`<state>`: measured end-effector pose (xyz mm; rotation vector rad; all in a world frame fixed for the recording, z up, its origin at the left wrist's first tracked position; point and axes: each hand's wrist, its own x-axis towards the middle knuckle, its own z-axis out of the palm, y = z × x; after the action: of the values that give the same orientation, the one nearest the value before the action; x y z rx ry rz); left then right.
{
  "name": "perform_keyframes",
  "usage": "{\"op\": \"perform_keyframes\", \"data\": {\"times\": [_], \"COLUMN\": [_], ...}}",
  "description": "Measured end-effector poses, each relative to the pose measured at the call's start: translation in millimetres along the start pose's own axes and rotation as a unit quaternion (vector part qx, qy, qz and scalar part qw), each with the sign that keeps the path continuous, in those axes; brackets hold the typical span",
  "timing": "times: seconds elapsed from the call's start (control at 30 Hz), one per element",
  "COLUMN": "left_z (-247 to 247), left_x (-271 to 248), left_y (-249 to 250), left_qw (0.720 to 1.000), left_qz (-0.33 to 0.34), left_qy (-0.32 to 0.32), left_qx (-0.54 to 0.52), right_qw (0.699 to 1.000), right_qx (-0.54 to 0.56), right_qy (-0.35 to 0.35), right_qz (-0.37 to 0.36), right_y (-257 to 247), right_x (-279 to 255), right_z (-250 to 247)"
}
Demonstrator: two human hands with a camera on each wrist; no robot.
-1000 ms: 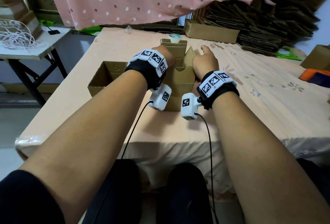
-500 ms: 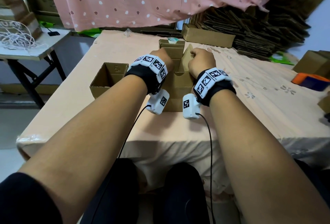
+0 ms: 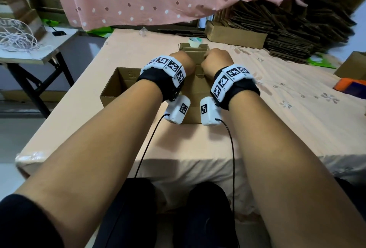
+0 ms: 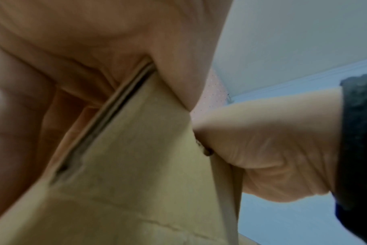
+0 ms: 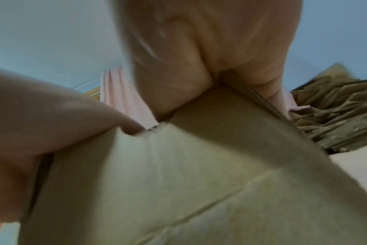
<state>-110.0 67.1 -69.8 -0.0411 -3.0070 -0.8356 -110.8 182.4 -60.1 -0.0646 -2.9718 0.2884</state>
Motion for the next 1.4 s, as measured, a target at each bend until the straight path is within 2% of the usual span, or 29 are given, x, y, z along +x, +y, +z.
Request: {"op": "perform_keyframes", "data": {"times": [0.17,0.4,0.63,0.73,1.07,1.4], "left_z": [3,1,1,0,1,1], "left_x": [1,-3,-13,-18,-17,1], "left_y": [5,5,10,14,13,17], "left_qw": [1.0,0.999,0.999,0.999,0.998,0.999], "left_qz": [0.009,-0.004,-0.006,-0.027,-0.043,-0.053], "left_qy": [0.002,0.012,0.013,0.013,0.011,0.004], "left_qx": [0.029,0.031,0.033,0.032,-0.037,0.004], "right_qw": [0.999,0.997,0.994,0.994,0.988,0.989], "right_qx": [-0.013,0.056,0.088,0.091,0.134,0.124], "right_qy": [-0.031,-0.055,-0.043,-0.039,-0.041,-0.042], "right_qz": [-0.005,0.019,0.047,0.045,0.068,0.07], "right_y": [5,12,13,13,11,12], "right_x": [4,2,-7,-11,-17,1], "right_z": [0,3,1,1,-3,2]}}
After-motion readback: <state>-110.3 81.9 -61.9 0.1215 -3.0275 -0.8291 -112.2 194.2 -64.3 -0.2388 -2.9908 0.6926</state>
